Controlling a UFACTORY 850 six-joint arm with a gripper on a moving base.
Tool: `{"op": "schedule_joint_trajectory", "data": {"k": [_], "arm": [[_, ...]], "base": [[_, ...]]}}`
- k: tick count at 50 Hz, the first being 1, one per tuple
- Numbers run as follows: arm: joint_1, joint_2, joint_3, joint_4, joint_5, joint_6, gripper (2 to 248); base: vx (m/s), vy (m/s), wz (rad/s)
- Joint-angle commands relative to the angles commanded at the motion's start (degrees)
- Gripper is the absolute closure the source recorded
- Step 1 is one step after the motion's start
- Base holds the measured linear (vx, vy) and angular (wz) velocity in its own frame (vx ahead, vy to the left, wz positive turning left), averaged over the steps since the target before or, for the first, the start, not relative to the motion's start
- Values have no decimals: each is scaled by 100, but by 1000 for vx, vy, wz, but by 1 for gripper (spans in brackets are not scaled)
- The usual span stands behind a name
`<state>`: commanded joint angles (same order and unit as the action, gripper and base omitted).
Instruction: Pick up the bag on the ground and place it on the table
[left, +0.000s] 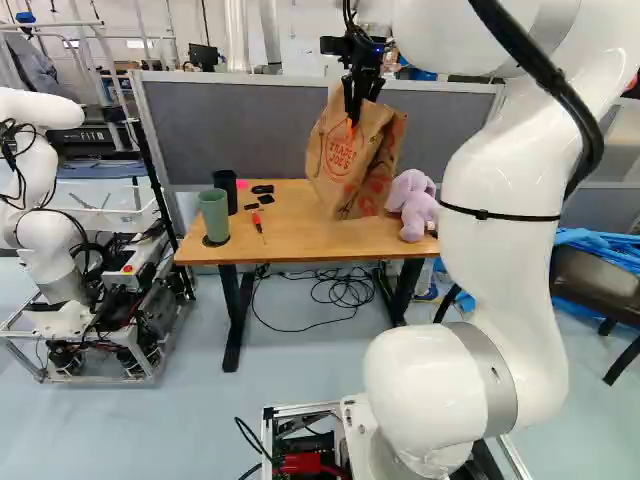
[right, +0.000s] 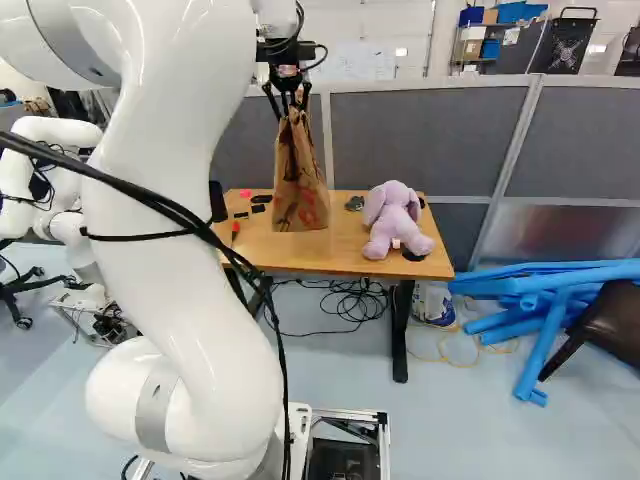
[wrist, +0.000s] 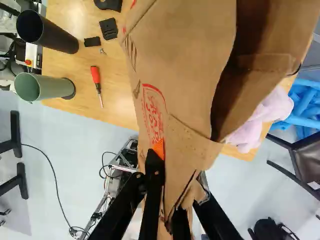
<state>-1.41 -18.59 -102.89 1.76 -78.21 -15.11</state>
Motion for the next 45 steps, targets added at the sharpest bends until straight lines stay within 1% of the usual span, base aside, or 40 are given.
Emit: {"op": "schedule_joint_trajectory", "data": {"k": [13, 45], "arm": [[3, -210, -210, 0, 0, 0, 229], [10, -972, -628, 0, 0, 0, 229]], "base": [[0, 0, 0], [0, 0, 0]]}}
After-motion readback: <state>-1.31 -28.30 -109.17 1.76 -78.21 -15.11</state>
